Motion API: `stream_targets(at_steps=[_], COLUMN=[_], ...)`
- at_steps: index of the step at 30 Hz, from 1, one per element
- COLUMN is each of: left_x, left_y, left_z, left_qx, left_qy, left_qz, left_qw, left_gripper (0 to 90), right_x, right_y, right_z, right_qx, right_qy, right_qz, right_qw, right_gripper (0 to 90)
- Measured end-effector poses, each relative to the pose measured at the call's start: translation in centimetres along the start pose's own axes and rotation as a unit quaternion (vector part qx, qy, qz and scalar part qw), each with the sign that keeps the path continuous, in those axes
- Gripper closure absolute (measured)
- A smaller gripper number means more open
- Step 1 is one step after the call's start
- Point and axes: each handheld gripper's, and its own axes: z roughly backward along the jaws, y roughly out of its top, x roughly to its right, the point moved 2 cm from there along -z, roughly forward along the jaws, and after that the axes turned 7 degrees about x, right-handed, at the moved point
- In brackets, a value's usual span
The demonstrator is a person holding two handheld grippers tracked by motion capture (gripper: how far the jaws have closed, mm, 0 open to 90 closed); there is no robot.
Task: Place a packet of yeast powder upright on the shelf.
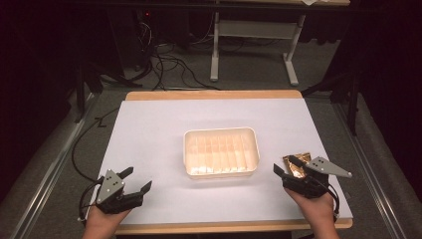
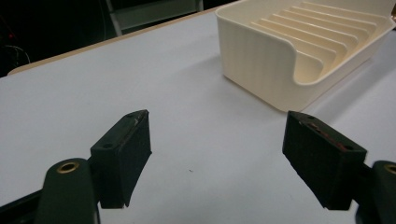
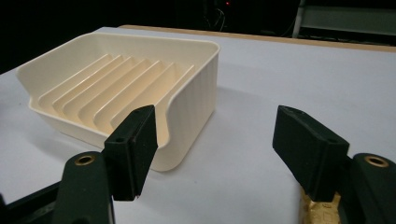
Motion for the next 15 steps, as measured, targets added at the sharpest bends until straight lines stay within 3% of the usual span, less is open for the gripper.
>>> stream_targets(at_steps=[15], left_x=[0.13], left_y=[0.05], left_z=[-0.18], left_qx=[-0.006], left_qy=[0.001], left_qz=[-0.005], left_qw=[1.0], left_gripper=[23.9], right_x=[0.84], right_y=[-0.2], right_z=[0.42], right_qx=[-0.003], right_qy=[-0.012], right_qz=[-0.001], right_qw=[0.9999], right_gripper=[32.7])
